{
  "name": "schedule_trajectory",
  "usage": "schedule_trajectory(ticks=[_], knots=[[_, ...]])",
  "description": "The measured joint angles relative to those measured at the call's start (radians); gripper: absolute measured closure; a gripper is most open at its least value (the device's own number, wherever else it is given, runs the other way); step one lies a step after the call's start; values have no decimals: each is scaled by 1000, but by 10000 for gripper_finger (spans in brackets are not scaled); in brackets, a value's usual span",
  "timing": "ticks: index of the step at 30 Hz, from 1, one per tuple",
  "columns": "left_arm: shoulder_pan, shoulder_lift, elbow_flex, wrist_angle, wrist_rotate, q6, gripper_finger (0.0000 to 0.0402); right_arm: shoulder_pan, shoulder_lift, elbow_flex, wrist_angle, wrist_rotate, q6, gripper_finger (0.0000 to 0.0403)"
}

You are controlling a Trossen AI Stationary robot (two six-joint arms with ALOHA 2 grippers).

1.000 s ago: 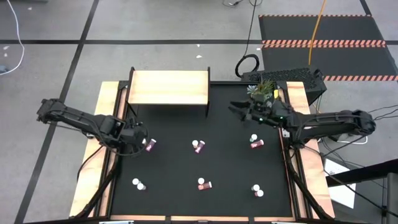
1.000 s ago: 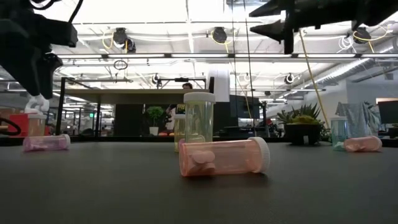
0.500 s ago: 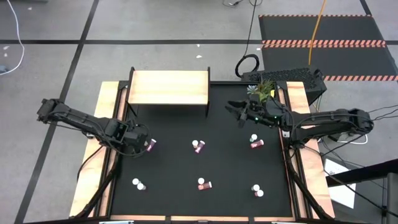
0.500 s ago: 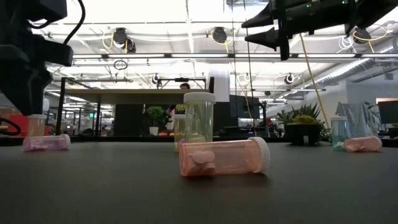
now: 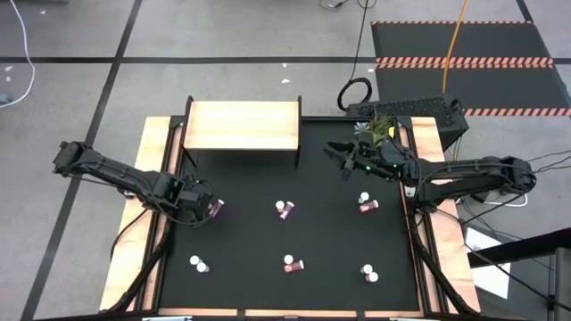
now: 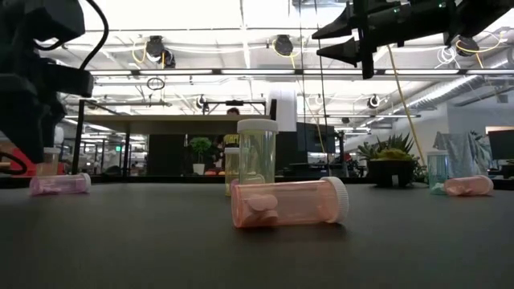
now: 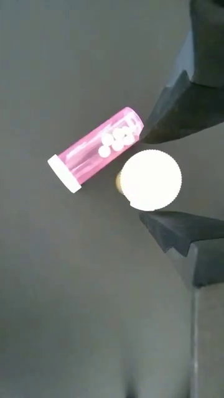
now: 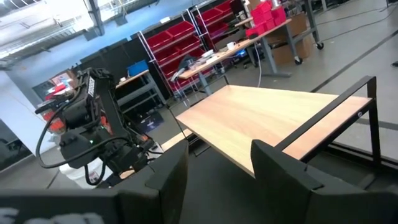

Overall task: Pick and place medicine bottles onto shelf by color
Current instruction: Put the top left yellow medicine bottle on the shelf

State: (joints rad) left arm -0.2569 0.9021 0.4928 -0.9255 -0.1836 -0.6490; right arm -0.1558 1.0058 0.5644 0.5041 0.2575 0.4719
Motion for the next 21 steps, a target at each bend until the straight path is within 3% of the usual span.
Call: schedule_trajectory(ticks=[21], knots=[[0,-1,2,0,0,8,215,0,-2,0,0,-1,6,234]])
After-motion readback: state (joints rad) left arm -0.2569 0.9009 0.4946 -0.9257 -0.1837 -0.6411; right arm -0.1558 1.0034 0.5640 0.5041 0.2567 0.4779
